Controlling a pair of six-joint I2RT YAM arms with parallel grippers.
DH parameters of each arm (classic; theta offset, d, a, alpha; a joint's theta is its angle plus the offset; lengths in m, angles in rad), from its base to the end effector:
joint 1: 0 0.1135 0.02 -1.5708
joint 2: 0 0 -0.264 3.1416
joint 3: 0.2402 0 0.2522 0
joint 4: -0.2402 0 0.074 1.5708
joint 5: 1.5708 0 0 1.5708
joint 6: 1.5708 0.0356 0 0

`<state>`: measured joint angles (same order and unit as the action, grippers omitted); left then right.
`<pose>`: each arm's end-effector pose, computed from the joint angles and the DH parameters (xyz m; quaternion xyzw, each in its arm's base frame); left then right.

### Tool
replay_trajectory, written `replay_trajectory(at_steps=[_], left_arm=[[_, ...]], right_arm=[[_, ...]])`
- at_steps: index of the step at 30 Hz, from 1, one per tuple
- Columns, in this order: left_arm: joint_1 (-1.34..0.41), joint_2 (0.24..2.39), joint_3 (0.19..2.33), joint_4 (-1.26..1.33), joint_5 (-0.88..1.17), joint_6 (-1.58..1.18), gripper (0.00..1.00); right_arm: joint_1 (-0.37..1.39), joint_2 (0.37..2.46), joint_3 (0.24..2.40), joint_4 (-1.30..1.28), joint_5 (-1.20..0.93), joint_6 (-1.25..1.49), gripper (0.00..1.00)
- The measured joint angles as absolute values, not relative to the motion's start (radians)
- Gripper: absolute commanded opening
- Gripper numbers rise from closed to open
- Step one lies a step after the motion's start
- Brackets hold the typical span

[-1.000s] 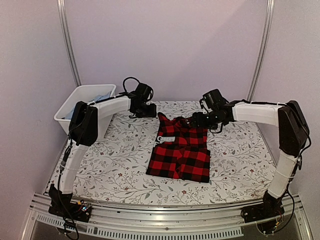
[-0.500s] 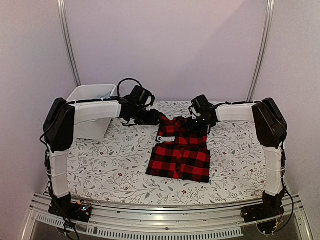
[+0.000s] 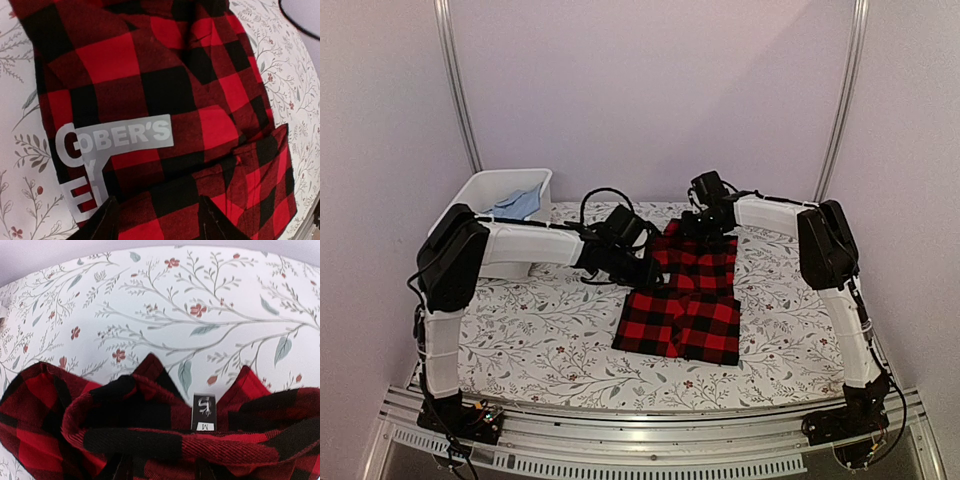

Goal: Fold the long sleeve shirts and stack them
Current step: Flatten out the square-folded shirt at the center of the board.

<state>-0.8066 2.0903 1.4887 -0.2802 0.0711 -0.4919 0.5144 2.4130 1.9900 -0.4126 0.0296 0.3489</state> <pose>0.3141 -0.3314 0.1690 0.1593 0.9271 -0.2307 0.2486 0.4693 0.2640 0.1622 -0.0718 0.9303 0.1378 0.3322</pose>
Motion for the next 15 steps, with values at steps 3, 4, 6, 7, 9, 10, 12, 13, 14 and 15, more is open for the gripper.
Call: replay_trajectory(at_steps=[3,4,6,7,9,10,12,13,14,15], left_arm=[[-0.807,2.086,1.44,-0.278,0.059,-0.5,0.54],[-0.807,2.083,1.421,-0.278,0.055,-0.503,0.54],[-0.807,2.072,1.39,-0.279,0.043,-0.506,0.54],[-0.807,2.061,1.373,-0.279,0.036,-0.508,0.54],[-0.807,2.039,1.349,-0.281,0.028,-0.51,0.54],[-0.807,2.026,1.338,-0.281,0.025,-0.511,0.54],[-0.807,2.009,1.326,-0.281,0.019,-0.514,0.55],[-0.807,1.998,1.319,-0.28,0.015,-0.518,0.55],[-0.807,1.996,1.316,-0.28,0.015,-0.519,0.55],[-0.807,1.992,1.311,-0.278,0.014,-0.521,0.55]], right_arm=[[0.487,2.483,2.106,-0.422,0.027,0.326,0.59],[0.481,2.5,2.132,-0.429,0.026,0.32,0.63],[0.474,2.524,2.172,-0.44,0.024,0.313,0.7],[0.47,2.528,2.18,-0.447,0.023,0.299,0.73],[0.47,2.528,2.183,-0.464,0.024,0.287,0.79],[0.469,2.527,2.185,-0.468,0.025,0.284,0.81],[0.47,2.52,2.18,-0.479,0.025,0.272,0.84],[0.471,2.508,2.16,-0.479,0.025,0.267,0.85],[0.472,2.485,2.128,-0.486,0.025,0.264,0.87],[0.473,2.461,2.098,-0.492,0.027,0.264,0.87]])
